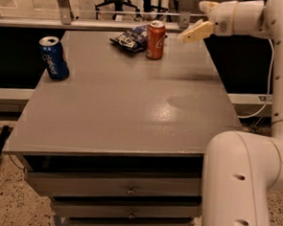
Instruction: Move coke can near blue chip bag
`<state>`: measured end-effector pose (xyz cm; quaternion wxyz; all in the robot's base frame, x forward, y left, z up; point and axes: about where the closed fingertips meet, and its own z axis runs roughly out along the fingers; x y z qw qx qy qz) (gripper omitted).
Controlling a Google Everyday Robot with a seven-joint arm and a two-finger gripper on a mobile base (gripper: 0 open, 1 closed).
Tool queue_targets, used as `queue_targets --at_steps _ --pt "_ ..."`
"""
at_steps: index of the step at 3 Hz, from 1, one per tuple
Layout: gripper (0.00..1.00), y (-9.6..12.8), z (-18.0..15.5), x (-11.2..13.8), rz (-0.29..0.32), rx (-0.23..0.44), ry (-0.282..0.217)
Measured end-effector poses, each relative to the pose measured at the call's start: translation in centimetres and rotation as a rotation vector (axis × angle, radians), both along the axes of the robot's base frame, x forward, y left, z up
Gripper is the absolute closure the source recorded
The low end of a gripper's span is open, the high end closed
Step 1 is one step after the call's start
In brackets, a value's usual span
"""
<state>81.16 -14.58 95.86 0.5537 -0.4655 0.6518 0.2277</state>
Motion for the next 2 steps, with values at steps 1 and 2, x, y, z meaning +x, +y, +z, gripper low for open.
queue_targets --at_steps 1,2 --pt "0.00 -4.64 3.14 -2.18 -0.038 0.100 -0.019" --pt "0.00 -5.37 3.20 -2.43 -0.045 0.107 -0.019"
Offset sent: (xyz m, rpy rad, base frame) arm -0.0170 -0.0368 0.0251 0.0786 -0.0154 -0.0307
